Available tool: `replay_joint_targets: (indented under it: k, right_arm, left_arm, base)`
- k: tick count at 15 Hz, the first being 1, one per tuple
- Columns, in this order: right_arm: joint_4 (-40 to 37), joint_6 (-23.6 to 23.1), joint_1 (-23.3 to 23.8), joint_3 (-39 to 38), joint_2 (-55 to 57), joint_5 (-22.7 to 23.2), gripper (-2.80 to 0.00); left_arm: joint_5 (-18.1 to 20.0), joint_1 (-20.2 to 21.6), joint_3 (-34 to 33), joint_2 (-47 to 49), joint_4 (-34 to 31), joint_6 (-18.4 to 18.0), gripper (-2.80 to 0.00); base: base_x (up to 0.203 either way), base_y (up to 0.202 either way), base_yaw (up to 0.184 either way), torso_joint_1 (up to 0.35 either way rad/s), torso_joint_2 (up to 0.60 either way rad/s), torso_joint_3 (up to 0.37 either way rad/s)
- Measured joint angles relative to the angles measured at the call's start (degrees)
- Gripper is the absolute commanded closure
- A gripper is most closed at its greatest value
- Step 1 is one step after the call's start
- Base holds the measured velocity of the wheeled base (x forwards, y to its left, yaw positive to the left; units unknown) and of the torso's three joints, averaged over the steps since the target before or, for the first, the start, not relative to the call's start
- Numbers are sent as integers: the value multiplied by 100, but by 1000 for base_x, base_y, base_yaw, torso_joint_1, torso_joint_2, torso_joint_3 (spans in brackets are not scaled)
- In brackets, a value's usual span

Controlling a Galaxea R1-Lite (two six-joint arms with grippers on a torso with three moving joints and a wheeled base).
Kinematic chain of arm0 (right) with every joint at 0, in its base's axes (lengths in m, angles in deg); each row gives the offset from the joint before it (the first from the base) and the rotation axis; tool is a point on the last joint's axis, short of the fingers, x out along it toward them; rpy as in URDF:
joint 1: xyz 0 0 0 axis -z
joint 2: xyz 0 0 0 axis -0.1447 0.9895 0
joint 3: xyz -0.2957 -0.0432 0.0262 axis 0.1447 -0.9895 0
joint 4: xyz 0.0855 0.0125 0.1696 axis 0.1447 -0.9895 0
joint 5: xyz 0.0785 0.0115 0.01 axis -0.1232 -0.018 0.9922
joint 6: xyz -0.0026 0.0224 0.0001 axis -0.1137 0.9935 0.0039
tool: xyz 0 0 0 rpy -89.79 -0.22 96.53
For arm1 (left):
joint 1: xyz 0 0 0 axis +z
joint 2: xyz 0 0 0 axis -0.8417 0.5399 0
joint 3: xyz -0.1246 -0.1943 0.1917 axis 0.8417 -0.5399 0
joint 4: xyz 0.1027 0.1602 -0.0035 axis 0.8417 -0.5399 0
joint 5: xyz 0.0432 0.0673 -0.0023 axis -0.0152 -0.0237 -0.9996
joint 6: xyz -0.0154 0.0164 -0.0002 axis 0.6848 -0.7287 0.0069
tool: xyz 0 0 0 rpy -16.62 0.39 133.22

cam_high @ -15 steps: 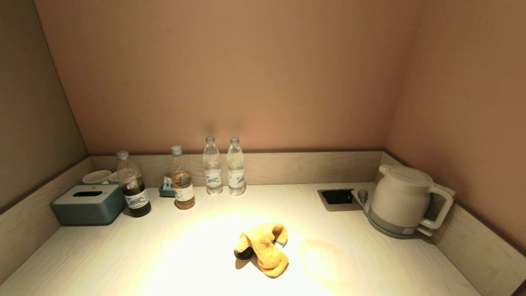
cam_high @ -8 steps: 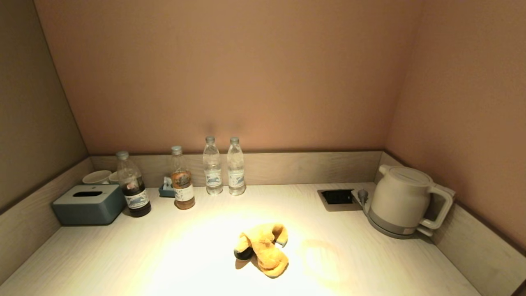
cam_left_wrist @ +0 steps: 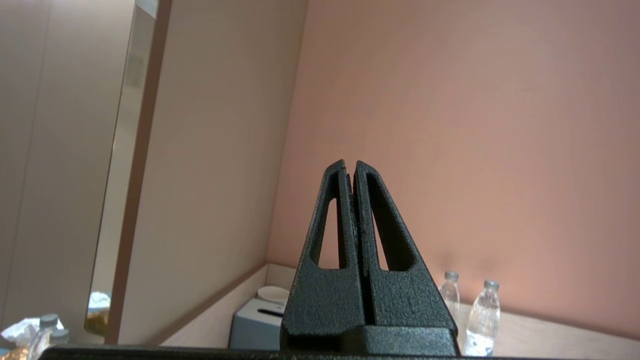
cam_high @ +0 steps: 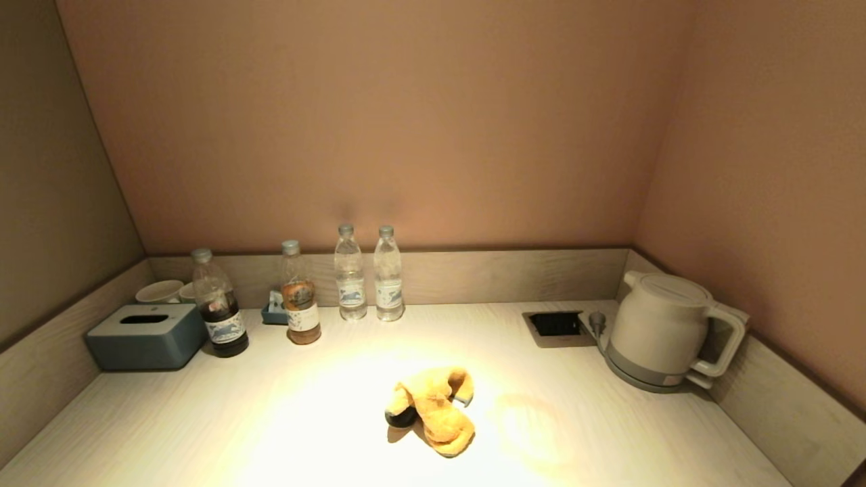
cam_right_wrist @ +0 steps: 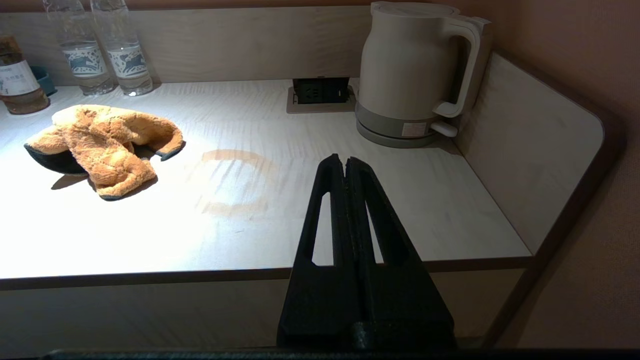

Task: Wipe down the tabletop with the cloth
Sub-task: Pick up the tablecloth

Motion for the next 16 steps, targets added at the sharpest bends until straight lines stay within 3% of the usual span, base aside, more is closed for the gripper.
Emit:
replay_joint_targets:
  k: [3,7,16]
  right_arm:
    - [-2,-1,2,0,0,-2,0]
    - [-2,2,0,0,0,2,0]
    - [0,0,0,0,0,-2,0]
  left_arm:
    - [48,-8,-275,-5,42,13,0]
    - [436,-6,-1122,-5,97,28,0]
    - [1100,2,-2909,-5,1043,-101,0]
  base:
    - [0,0,0,0,0,0]
    - [0,0,0,0,0,0]
    - [0,0,0,0,0,0]
